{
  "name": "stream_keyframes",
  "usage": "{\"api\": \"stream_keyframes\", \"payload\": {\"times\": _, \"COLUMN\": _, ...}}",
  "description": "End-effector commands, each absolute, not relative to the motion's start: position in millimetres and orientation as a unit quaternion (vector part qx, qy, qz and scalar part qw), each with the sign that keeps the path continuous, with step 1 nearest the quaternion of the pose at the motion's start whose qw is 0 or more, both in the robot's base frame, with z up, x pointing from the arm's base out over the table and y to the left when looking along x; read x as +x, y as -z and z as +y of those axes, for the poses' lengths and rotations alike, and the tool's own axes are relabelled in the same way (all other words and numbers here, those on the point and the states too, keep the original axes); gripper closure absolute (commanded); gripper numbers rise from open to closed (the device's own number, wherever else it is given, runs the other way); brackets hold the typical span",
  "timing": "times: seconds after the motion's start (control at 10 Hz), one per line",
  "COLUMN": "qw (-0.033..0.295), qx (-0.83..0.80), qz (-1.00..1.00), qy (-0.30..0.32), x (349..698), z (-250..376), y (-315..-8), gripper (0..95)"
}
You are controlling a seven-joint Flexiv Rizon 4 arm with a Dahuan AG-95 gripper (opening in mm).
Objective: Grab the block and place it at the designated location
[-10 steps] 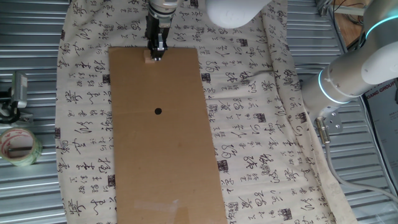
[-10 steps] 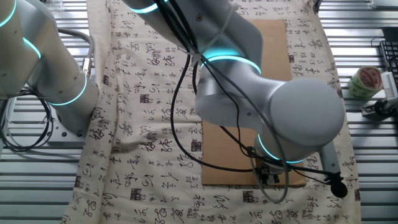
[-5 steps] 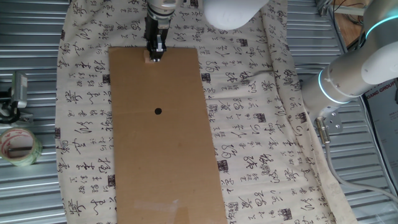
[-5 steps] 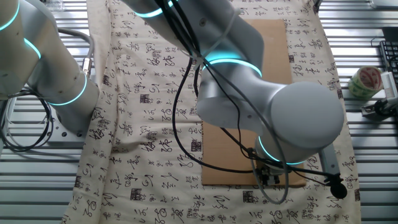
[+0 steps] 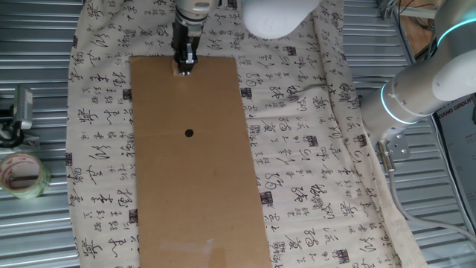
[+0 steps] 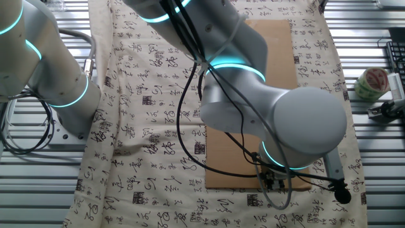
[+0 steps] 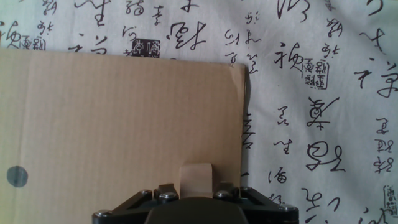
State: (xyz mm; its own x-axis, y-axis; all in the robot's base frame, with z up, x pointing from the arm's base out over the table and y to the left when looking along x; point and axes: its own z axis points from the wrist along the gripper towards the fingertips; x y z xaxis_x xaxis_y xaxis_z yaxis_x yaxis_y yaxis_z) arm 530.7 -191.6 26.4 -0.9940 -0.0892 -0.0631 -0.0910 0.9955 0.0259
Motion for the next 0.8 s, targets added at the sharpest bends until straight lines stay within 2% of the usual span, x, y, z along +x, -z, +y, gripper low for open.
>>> {"api": "stream_keyframes", "payload": {"times": 0.1, "qw": 0.031, "qx": -0.045, "qz": 0.998, "qy": -0.014, "x": 530.7, "z": -191.6, "y": -25.4, "gripper": 57.0}}
{"api": "stream_keyframes", "payload": {"times": 0.8, "qw": 0.029, "qx": -0.047, "qz": 0.998, "qy": -0.013, "x": 531.1, "z": -191.6, "y": -24.2, "gripper": 57.0}}
